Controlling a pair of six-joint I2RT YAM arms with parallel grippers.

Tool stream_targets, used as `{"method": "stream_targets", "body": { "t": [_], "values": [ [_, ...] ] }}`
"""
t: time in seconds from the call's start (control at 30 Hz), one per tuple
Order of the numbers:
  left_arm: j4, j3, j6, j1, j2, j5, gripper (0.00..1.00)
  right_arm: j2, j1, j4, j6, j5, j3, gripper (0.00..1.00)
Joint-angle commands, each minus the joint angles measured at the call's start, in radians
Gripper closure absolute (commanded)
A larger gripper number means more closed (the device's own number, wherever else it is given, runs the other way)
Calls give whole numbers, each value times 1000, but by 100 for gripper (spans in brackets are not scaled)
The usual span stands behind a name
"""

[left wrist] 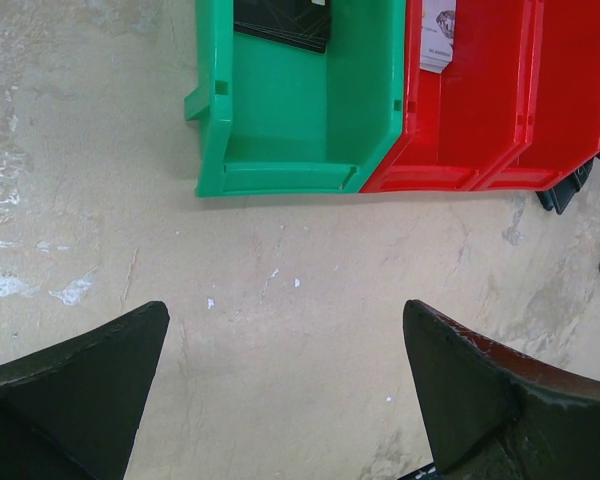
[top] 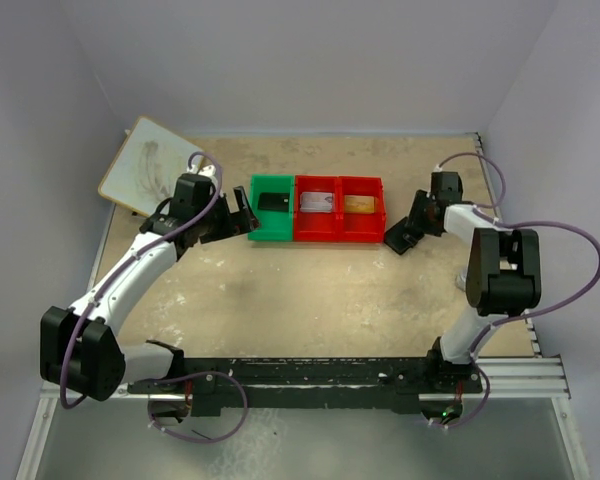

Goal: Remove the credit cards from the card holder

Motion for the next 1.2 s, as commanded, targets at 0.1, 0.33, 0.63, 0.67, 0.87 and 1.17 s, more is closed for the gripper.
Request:
{"method": "stream_targets", "body": {
  "t": [0.1,0.33,0.63,0.67,0.87,1.17],
  "values": [
    [22,41,-16,-5,-3,8,2,-105,84,-133,44,89,-136,52],
    [18,42,-9,-4,5,11,2,-199,155,-233,137,69,-224,50],
    [6,30,6,-3,7,6,2,-315,266,-324,221,-17,-243,50],
    [12,26,2,-4,7,10,2,-319,282,-320,233,-31,-255,50],
    [66,-13,-20,-4,11,44,4,-319,494,-276,336,-49,-267,51],
    [122,-87,-54,-13,44,83,7,-145,674,-124,355,-28,-84,45]
  ]
}}
